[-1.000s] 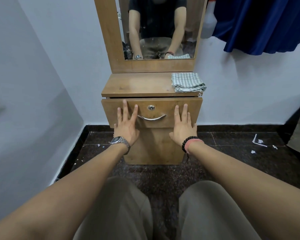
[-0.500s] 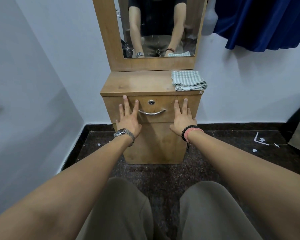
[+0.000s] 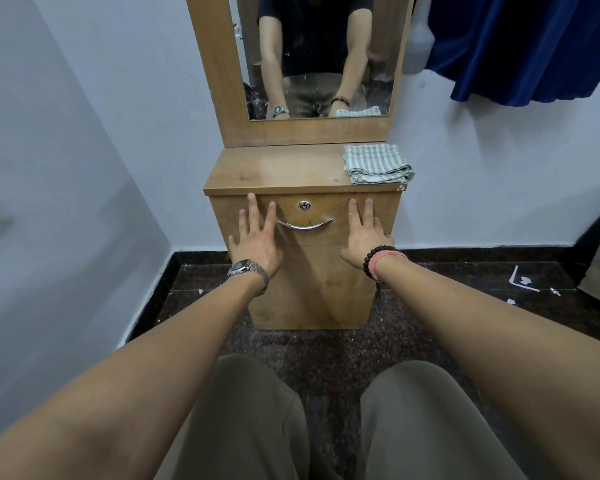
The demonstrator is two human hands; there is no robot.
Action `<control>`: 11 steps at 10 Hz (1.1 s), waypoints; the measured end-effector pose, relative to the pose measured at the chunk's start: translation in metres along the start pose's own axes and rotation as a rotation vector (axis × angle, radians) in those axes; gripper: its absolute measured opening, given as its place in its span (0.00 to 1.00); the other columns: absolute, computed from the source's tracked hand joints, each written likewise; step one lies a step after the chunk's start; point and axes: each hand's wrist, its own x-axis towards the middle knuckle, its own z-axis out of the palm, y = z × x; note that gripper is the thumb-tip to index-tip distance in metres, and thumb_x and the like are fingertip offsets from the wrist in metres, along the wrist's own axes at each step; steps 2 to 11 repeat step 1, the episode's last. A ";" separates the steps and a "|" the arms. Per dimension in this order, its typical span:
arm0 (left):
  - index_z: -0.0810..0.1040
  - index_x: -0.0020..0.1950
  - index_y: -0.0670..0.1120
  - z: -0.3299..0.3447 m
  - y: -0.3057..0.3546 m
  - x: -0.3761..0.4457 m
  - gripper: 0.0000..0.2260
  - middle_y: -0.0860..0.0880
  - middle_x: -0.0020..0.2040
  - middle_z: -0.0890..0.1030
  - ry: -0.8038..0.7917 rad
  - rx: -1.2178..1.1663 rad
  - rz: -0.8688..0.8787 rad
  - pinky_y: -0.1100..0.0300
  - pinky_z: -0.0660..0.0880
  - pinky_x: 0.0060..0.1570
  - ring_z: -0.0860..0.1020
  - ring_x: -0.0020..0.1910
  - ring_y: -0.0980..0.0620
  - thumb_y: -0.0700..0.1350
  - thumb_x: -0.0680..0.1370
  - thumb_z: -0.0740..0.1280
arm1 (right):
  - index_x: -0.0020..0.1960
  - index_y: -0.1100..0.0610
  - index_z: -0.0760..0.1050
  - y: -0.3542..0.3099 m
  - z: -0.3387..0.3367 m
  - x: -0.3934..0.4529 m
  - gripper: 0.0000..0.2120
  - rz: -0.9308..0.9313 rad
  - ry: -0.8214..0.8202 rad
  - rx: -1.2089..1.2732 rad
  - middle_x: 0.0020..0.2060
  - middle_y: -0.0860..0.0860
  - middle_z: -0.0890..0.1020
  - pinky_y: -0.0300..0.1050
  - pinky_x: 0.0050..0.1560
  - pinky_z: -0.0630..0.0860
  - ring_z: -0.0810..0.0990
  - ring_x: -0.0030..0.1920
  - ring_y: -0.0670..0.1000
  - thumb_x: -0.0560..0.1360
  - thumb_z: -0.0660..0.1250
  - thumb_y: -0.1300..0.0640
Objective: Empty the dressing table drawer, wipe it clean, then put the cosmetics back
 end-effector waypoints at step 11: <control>0.44 0.78 0.53 -0.010 -0.001 -0.004 0.39 0.49 0.78 0.36 0.079 -0.002 0.033 0.40 0.58 0.71 0.44 0.77 0.44 0.47 0.75 0.65 | 0.79 0.50 0.41 -0.009 -0.011 -0.015 0.40 -0.181 0.007 -0.048 0.78 0.55 0.51 0.54 0.58 0.74 0.71 0.66 0.60 0.75 0.62 0.59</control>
